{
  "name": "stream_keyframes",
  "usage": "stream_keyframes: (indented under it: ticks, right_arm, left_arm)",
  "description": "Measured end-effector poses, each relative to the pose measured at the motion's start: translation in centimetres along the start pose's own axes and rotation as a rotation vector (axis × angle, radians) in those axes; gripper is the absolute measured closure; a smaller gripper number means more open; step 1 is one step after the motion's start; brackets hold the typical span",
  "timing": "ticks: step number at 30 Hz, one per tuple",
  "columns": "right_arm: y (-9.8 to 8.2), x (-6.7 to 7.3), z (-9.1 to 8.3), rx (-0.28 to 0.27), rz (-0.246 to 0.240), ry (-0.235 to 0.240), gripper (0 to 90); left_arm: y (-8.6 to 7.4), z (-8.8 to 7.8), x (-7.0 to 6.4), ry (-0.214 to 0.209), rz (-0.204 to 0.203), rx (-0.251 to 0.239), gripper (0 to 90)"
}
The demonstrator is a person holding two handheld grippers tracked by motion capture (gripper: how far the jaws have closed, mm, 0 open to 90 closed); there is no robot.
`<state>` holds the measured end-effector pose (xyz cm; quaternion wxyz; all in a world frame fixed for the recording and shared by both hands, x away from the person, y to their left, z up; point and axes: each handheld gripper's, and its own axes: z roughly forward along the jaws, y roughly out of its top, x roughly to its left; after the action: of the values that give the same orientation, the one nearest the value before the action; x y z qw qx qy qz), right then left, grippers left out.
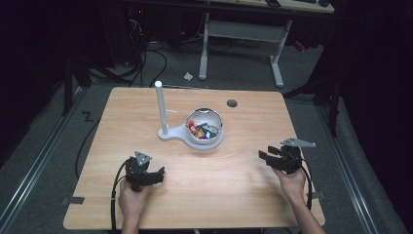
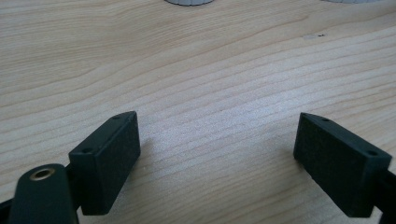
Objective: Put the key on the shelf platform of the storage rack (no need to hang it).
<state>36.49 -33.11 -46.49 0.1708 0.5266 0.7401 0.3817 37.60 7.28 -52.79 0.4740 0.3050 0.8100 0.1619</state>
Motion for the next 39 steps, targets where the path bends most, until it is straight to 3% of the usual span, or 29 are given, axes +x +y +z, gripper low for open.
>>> stream_keyframes:
  ticks: [7, 26, 34, 39]
  right_arm:
    - [-1.0, 0.2, 0.7, 0.012, -0.005, -0.014, 48.0]
    - [-3.0, 0.9, 2.6, 0.043, -0.013, -0.037, 46.3]
    - [-3.9, 1.4, 3.6, 0.065, -0.039, -0.064, 45.3]
    - [-4.2, 2.3, 4.0, 0.075, -0.117, -0.114, 44.1]
  left_arm:
    - [0.0, 0.0, -0.1, 0.008, -0.016, 0.0, 15.0]
    - [0.0, 0.0, 0.0, -0.001, 0.002, 0.0, 14.9]
    - [0.0, 0.0, 0.1, -0.003, 0.007, 0.0, 15.0]
    - [0.0, 0.0, 0.0, 0.0, 0.0, 0.0, 14.9]
